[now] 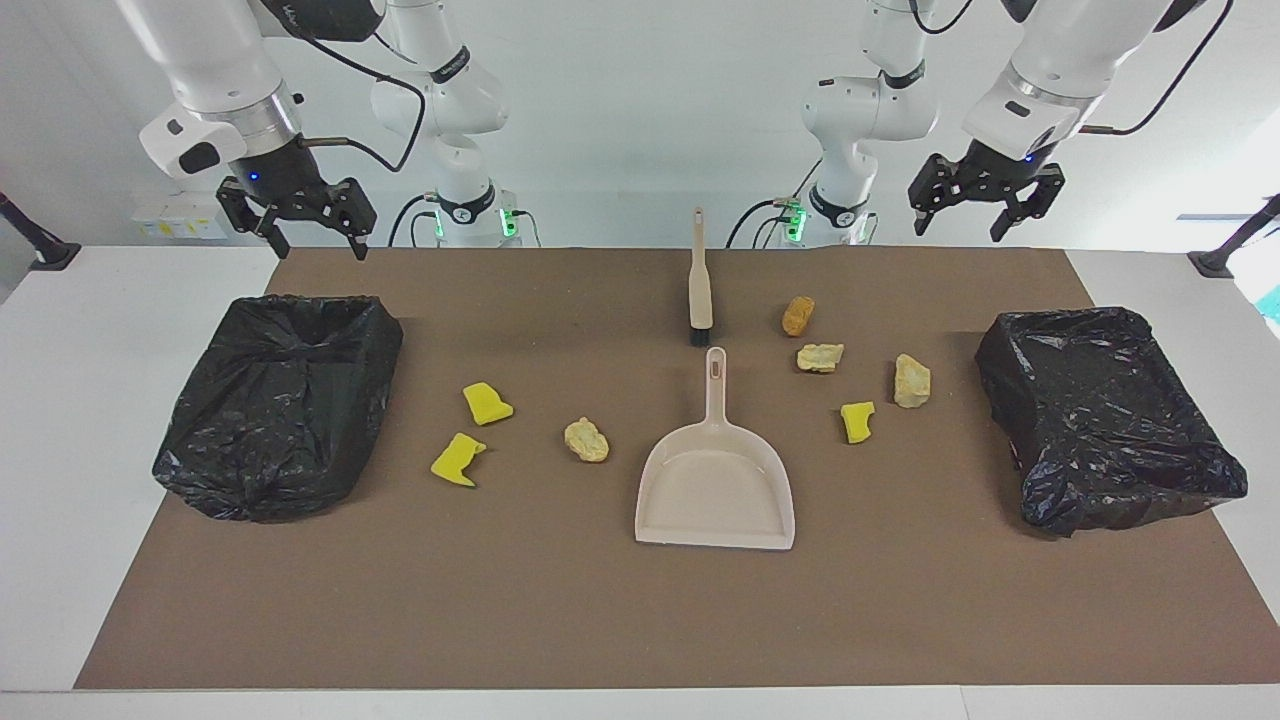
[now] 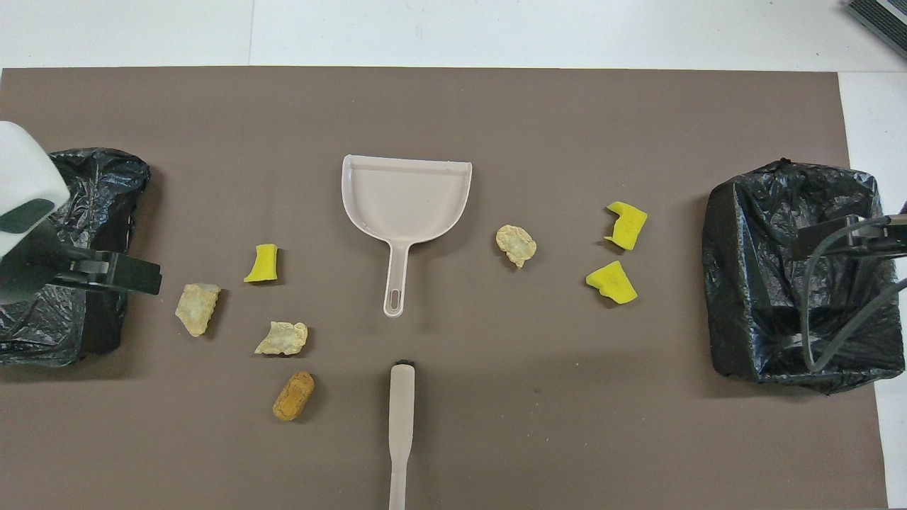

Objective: Sweep and dump trash in bin

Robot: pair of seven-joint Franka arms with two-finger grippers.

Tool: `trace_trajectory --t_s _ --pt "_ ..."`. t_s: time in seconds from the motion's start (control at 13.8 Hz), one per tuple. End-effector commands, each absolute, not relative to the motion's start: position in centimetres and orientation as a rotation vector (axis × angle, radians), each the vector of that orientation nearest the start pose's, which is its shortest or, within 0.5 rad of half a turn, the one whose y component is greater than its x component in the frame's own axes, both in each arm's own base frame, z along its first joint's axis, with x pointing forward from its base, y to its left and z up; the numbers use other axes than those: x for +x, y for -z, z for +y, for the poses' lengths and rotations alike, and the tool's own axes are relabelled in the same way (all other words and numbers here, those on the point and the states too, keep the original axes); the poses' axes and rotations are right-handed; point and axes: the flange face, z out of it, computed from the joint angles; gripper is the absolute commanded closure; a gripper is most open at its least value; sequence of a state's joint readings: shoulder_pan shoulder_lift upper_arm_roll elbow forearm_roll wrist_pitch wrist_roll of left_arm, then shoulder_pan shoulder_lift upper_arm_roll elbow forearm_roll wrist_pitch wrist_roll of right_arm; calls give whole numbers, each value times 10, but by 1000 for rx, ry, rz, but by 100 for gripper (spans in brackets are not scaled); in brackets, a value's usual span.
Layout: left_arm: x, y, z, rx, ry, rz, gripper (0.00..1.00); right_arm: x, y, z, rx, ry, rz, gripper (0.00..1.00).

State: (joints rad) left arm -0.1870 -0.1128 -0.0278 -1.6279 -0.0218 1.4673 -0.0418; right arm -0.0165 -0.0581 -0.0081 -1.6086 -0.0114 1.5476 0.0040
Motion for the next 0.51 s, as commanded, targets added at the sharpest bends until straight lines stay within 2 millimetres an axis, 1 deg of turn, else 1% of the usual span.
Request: trace_trajectory --t_s 0.0,0.14,0.29,0.43 --pt "470 -635 -135 -3133 -72 263 0 529 -638 -15 -3134 -10 65 0" --pt "461 -620 -153 -3122 -110 314 0 528 -638 -20 -3133 -9 81 0" --pt "449 -607 -175 -3109 -126 377 0 528 -638 -20 -3145 -12 82 0" --pt "435 -594 -198 -3101 -145 354 0 527 -638 -18 -3138 -17 72 0"
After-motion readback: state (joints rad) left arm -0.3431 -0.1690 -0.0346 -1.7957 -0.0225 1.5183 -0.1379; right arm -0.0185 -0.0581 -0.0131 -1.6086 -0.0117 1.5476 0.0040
